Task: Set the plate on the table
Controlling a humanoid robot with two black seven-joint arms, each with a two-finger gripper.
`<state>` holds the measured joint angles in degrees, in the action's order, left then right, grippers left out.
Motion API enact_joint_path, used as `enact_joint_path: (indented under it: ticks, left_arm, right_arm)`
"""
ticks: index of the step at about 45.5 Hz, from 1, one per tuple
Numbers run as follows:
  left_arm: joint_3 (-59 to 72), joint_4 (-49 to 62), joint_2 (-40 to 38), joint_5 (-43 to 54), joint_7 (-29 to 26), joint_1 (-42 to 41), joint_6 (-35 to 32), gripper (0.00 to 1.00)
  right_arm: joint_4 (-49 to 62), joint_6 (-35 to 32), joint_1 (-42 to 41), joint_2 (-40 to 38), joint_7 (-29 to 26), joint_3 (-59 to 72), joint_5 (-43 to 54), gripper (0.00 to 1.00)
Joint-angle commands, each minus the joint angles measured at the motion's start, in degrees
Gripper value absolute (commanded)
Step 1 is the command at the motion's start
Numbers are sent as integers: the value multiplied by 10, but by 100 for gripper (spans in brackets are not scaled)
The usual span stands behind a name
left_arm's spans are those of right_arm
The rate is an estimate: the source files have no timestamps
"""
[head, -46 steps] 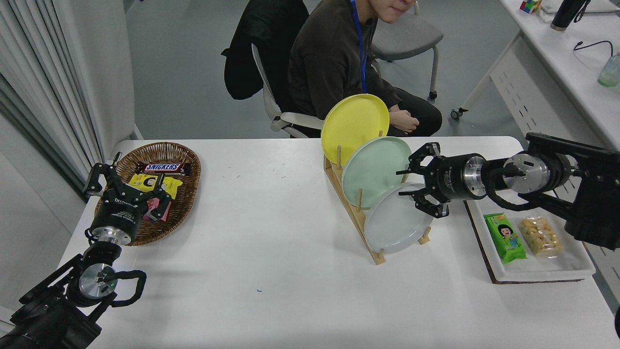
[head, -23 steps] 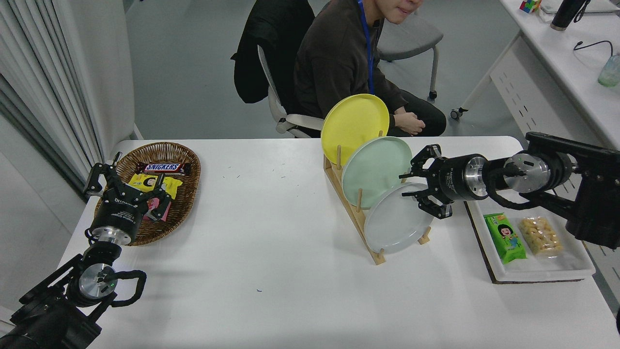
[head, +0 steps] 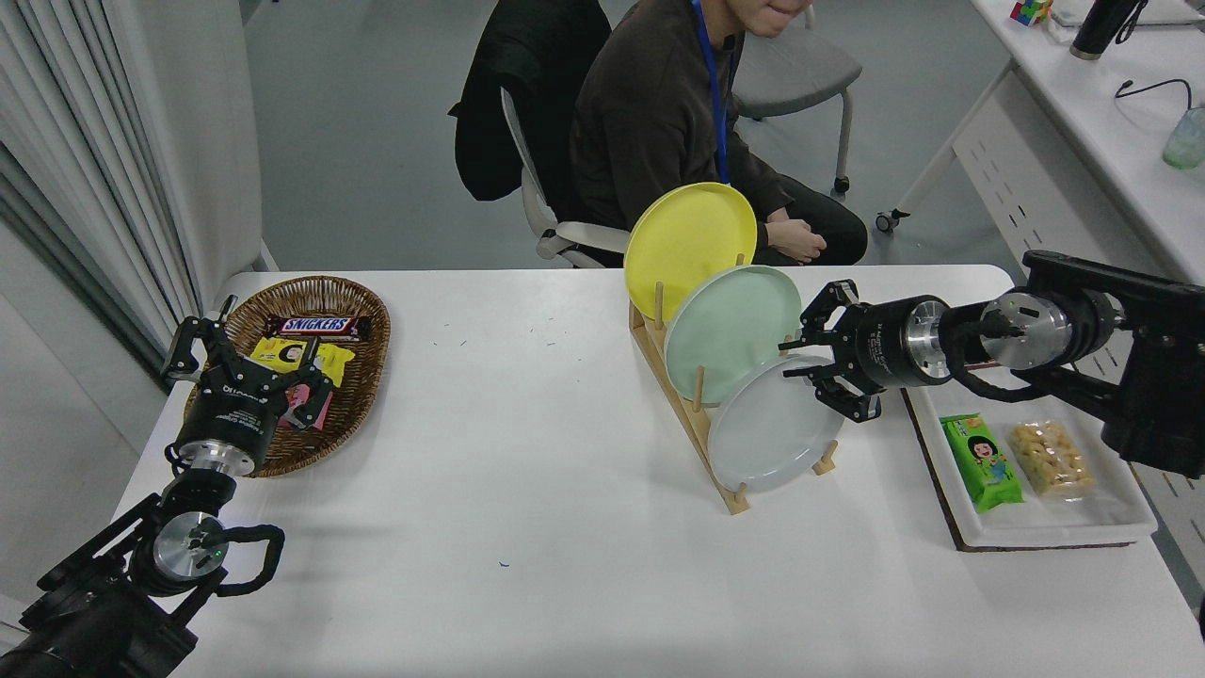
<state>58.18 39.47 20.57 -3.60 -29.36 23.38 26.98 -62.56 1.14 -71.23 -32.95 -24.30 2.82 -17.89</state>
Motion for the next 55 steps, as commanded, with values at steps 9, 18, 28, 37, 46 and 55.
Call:
enact_joint_path:
  ticks: [9,18,28,37,46,55]
  left_arm:
    - [0,0,0,0,0,0,0,98]
    - [0,0,0,0,0,0,0,98]
    - [0,0,0,0,0,0,0,98]
    - [0,0,0,0,0,0,0,98]
    - [0,0,0,0,0,0,0,98]
    - [0,0,0,0,0,0,0,98]
  right_arm:
    - [1,-2,-2,0,-3,-6,20,25]
    - [1,-2,-1,0,-2,-6,23,24]
    - [1,-3,6,0,3,-6,43,24]
    - [0,-8,7,-1,20,-7,44,24]
    - [-1,-10,11,-8,36,-11,63,24]
    - [-3,-10,15,-9,35,-10,62,20]
